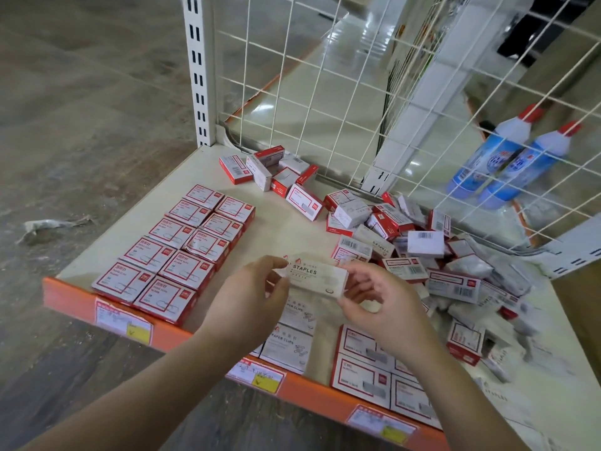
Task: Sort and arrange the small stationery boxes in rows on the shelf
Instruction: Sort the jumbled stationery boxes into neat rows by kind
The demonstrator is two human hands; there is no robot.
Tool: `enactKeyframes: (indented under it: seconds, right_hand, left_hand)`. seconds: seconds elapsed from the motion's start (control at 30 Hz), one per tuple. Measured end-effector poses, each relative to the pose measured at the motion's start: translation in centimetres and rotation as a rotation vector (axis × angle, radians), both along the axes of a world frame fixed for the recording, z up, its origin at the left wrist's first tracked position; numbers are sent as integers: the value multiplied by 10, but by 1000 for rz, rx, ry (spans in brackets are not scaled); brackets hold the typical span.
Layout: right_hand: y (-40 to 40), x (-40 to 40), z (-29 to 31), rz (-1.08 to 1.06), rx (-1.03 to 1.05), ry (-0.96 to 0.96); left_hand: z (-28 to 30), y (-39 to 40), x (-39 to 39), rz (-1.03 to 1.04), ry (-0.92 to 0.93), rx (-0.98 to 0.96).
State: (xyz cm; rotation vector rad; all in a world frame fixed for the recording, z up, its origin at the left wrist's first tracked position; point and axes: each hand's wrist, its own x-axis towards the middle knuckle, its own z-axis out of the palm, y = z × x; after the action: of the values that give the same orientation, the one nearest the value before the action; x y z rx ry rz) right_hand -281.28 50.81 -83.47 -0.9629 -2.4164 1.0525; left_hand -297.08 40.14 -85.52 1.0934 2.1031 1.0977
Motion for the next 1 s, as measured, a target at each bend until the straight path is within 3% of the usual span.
enactKeyframes:
  seconds: [0.23,0.57,0.8,1.0]
  right_hand:
    - [10,46,12,-143,-67,-41]
    - [23,136,7,-275,-127,-174]
    - [23,193,13,-484,-157,-64]
    - [24,230,19,-536,-201,-33]
  left_hand:
    - [10,6,31,-122,251,-17]
    - [11,24,86,-569,385,-178]
    - [5,40,126,-801,448,-184]
    - [2,58,158,-927,530,-127]
